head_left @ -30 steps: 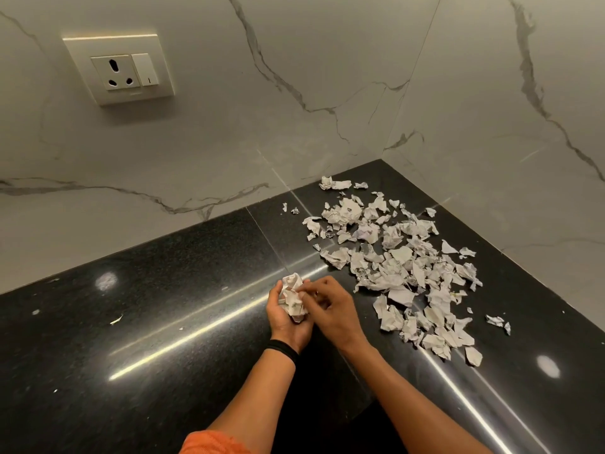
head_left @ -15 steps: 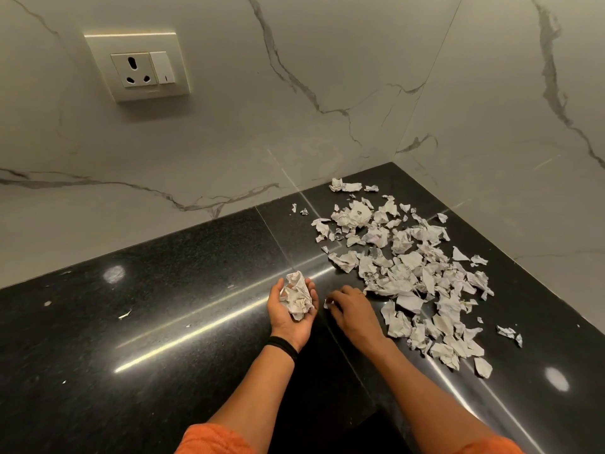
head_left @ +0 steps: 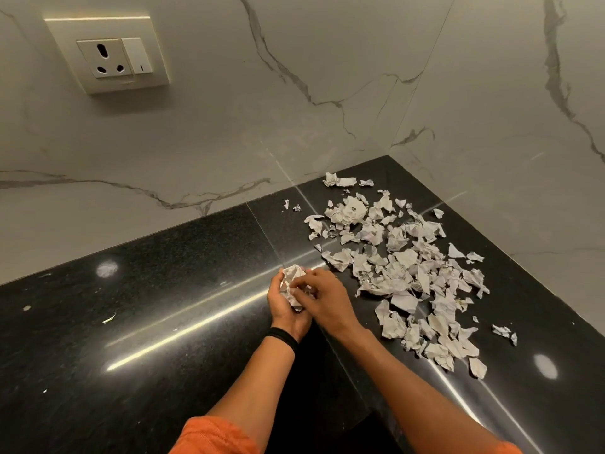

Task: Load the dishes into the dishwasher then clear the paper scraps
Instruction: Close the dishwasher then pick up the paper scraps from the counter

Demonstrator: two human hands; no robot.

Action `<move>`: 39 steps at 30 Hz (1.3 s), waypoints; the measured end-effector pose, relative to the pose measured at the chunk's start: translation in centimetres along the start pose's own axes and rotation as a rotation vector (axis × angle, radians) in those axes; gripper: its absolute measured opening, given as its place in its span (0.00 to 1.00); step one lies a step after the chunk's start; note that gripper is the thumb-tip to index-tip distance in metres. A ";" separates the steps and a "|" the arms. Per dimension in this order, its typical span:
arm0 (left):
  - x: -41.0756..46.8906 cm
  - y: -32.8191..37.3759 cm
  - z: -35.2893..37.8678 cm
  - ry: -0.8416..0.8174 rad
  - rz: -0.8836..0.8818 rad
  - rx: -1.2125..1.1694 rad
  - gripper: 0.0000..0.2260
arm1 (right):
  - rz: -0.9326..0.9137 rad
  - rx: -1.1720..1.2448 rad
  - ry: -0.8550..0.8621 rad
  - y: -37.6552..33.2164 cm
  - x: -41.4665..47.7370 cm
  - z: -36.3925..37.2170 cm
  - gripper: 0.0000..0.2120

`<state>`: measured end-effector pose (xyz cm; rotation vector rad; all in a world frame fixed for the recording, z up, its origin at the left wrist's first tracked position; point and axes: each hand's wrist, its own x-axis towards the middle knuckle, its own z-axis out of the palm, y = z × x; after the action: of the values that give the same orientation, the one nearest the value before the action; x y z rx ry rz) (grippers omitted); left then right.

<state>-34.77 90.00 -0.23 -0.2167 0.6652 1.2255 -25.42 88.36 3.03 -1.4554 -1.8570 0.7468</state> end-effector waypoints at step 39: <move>6.9 3.9 3.4 0.021 0.081 -0.154 0.17 | -0.047 -0.111 0.056 5.9 14.2 -1.9 0.06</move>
<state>-35.93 98.56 -0.76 -0.3338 0.6033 1.3557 -22.80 103.57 1.76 -1.4806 -1.9096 0.5828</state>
